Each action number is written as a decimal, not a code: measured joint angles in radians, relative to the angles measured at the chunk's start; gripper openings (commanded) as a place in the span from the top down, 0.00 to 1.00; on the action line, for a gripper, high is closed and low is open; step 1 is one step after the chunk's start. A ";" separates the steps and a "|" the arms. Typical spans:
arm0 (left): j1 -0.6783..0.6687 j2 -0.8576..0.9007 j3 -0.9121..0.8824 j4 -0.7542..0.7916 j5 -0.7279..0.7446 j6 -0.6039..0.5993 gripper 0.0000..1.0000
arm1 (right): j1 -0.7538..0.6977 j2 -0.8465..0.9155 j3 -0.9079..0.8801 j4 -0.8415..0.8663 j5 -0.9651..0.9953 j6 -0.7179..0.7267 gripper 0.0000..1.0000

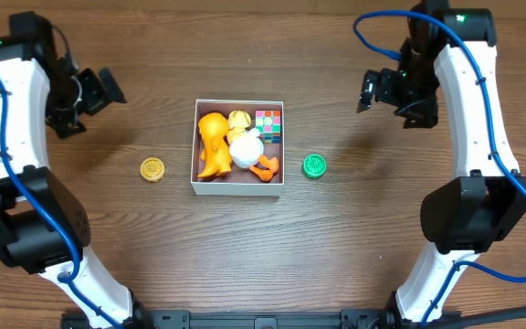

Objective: Pack container
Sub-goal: 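Lower the dinosaur into the box's left side and open the left gripper, then raise the left gripper away and move the right gripper over the green disc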

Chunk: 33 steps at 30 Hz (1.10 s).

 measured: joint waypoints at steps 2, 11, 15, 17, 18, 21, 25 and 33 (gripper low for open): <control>0.012 0.000 0.000 -0.007 -0.013 0.000 0.00 | 0.018 0.000 -0.010 -0.001 -0.023 0.000 0.00; 0.016 0.000 0.000 -0.014 -0.049 0.000 0.00 | 0.229 0.000 -0.085 0.000 -0.028 0.008 0.00; 0.016 0.000 0.000 -0.022 -0.053 0.000 0.00 | 0.305 0.000 -0.169 0.000 0.019 0.035 0.00; 0.016 0.000 0.000 -0.024 -0.055 0.000 0.00 | 0.319 0.000 -0.213 0.000 0.033 0.049 0.00; 0.016 0.000 0.000 -0.024 -0.056 0.000 0.00 | 0.321 0.000 -0.236 0.000 0.042 0.055 0.00; 0.016 0.000 0.000 -0.024 -0.055 0.000 0.00 | 0.317 0.000 -0.282 -0.001 0.083 0.077 0.00; 0.016 0.000 0.000 -0.024 -0.055 0.000 0.00 | 0.306 0.000 -0.288 0.004 0.111 0.079 0.00; 0.016 0.000 0.000 -0.024 -0.055 0.000 0.00 | 0.306 0.000 -0.338 0.093 0.124 0.076 0.00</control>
